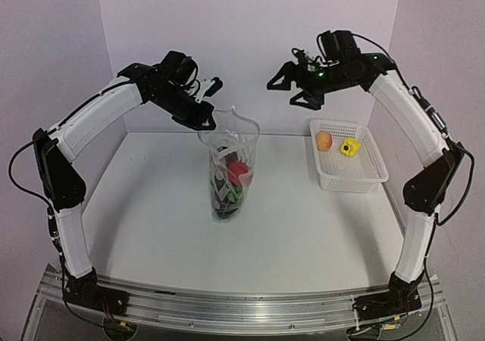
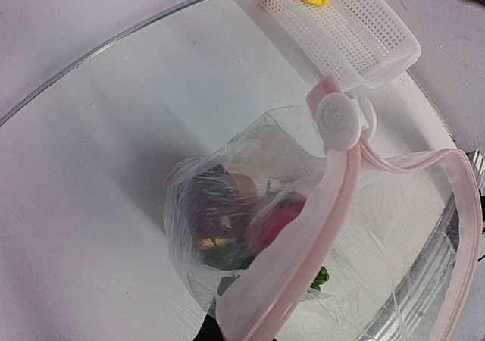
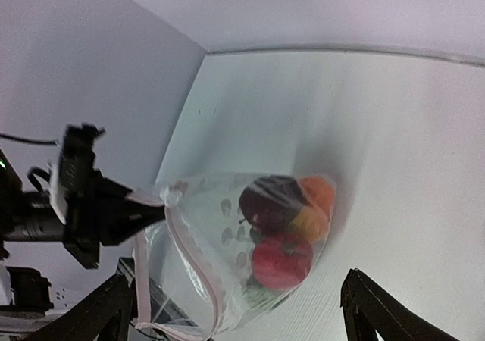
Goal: Place the food in the zip-top bag and seal the zipper
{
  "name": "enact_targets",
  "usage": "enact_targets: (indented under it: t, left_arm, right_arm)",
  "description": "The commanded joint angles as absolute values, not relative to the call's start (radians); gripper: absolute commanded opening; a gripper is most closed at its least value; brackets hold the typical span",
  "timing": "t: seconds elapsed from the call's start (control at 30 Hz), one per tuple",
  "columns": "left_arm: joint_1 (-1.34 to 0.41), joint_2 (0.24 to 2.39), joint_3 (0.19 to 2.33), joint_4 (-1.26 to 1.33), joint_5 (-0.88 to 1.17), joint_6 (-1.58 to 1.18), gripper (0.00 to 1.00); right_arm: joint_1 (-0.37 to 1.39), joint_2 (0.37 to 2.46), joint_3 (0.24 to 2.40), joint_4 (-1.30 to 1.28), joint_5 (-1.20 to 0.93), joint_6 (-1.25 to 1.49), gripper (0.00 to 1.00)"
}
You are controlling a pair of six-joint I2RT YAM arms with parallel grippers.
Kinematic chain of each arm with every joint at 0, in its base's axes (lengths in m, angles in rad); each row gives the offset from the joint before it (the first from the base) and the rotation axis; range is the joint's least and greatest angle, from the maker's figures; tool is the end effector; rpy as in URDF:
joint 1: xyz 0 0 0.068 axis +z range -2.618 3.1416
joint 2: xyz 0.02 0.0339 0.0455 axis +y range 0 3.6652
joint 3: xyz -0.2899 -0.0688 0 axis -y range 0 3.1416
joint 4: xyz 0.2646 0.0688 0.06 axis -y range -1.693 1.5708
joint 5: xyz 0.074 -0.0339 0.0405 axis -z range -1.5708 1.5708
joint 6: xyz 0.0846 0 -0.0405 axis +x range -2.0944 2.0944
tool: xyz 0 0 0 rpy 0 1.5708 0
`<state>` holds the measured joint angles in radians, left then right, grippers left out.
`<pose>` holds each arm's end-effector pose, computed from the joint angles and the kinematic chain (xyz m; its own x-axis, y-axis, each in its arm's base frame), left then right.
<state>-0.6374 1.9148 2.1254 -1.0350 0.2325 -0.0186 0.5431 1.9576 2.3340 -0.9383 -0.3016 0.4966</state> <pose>0.3662 -0.2954 0.3856 -0.6030 0.4240 -0.6757 0.6937 0.6969 -0.1818 0.4017 0.2718 0.4526 -0.7387 0.0855 -0.6686 -0.4057 0.7357 0.5423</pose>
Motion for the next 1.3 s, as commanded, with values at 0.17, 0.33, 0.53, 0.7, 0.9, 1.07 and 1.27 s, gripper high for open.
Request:
enact_targets:
  t: [0.17,0.33,0.53,0.7,0.9,1.07,1.27]
  left_arm:
    - [-0.646,1.943,2.172,-0.995,0.234,-0.043,0.0]
    - [-0.646,1.948,2.181,-0.993,0.23,-0.031,0.0]
    - [-0.646,1.964,2.183,-0.995,0.217,-0.015,0.0]
    - [-0.646,1.978,2.194,-0.999,0.208,-0.002,0.0]
    - [-0.646,1.981,2.198,-1.002,0.195,0.013,0.0]
    - [-0.646,1.982,2.191,-1.004,0.196,0.029,0.0]
    - [-0.646,1.985,2.189,-1.005,0.201,0.032,0.0]
  right_arm:
    - [0.199,1.931,2.254,-0.927,0.209,0.429,0.94]
    - [0.082,2.148,2.318,-0.927,0.291,0.452,0.94]
    - [0.015,2.418,2.512,-0.927,0.307,0.51,0.9]
    - [0.008,2.587,2.622,-0.904,0.308,0.479,0.9]
    - [0.008,2.625,2.569,-0.827,0.327,0.476,0.9]
    - [0.008,2.642,2.554,-0.766,0.316,0.477,0.91]
    - [0.008,2.676,2.556,-0.737,0.395,0.492,0.89]
